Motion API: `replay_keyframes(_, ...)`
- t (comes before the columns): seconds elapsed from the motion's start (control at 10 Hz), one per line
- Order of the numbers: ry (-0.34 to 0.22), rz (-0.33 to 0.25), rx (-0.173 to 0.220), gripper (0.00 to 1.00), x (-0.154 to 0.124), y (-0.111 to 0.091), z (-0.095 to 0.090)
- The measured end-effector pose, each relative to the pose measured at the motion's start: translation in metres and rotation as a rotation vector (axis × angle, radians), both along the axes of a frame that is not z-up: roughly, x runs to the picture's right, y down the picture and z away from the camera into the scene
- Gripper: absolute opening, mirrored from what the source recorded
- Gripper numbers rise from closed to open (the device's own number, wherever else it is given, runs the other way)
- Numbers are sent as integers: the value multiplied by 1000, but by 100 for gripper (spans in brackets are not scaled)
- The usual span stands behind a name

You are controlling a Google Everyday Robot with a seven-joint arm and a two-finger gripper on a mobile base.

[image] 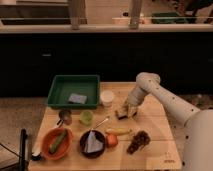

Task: Wipe table surface with eraser

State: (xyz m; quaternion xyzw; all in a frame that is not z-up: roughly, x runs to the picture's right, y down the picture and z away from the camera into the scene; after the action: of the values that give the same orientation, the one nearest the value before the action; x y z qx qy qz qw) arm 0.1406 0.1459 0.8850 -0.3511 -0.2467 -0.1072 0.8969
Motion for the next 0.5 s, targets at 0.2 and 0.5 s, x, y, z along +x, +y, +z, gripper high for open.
replay_keyframes(0.2, -31, -25, 0, 0, -3, 10, -13)
replay_keyframes(0.5, -8, -22, -8, 0, 23, 20, -24)
